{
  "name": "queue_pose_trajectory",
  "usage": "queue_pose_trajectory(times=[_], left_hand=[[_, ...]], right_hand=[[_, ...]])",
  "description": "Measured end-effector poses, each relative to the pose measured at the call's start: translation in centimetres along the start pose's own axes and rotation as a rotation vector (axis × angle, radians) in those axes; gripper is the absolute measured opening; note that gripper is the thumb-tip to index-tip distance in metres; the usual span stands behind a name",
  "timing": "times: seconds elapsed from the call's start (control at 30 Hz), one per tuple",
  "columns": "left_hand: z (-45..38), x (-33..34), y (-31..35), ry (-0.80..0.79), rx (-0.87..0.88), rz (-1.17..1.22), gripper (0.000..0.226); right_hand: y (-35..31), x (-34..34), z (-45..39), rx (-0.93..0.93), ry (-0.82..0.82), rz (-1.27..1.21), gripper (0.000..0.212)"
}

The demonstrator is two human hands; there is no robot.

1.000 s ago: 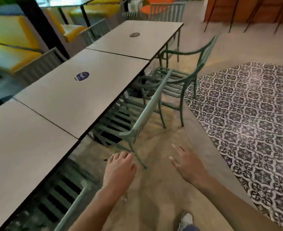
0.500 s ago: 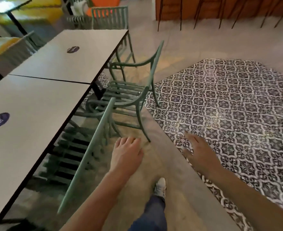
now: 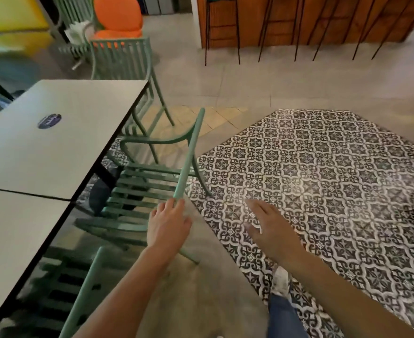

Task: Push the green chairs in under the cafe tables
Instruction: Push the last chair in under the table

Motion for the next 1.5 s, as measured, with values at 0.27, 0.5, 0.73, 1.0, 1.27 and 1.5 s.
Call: queue_pose_trajectory(times=[0.27,0.5,0.73,1.0,1.27,1.5], left_hand=[[-10.6,5.0,3.9,-0.087,-0.338,-0.002,0.060],[-15.7,5.5,4.9,-0.049,-0.571,0.052,0.056],[-19.7,8.4,3.2,0.006,-0.753,0.103,0.040],[-19.4,9.7,2.7,-0.008,-0.910,0.090,0.039],[-15.2,10.3,3.4,0.087,-1.163,-0.122,0.050],[-14.9,11.2,3.4,0.172,-1.115,-0.232,0.043]], right_hand=[[6.4,-1.7,-16.7,-0.237,-0.159,0.039,0.062],[4.1,-1.4,-29.3,-0.539,-0.286,0.061,0.058],[1.4,3.5,-37.9,-0.776,-0.381,0.166,0.062],[-1.4,7.3,-43.4,-1.020,-0.494,0.231,0.058],[-2.0,11.9,-47.2,-1.222,-0.616,0.335,0.054],[-2.1,12.3,-48.9,-1.286,-0.607,0.336,0.051]])
Point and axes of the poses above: each hand's wrist, its own z-axis away from the middle knuckle, its own x-axis out of the palm, y = z × x, the point moved 5 cm from there along -z, towards the middle knuckle, and after that the axes turned 7 degrees about y, right-handed, at the moved point
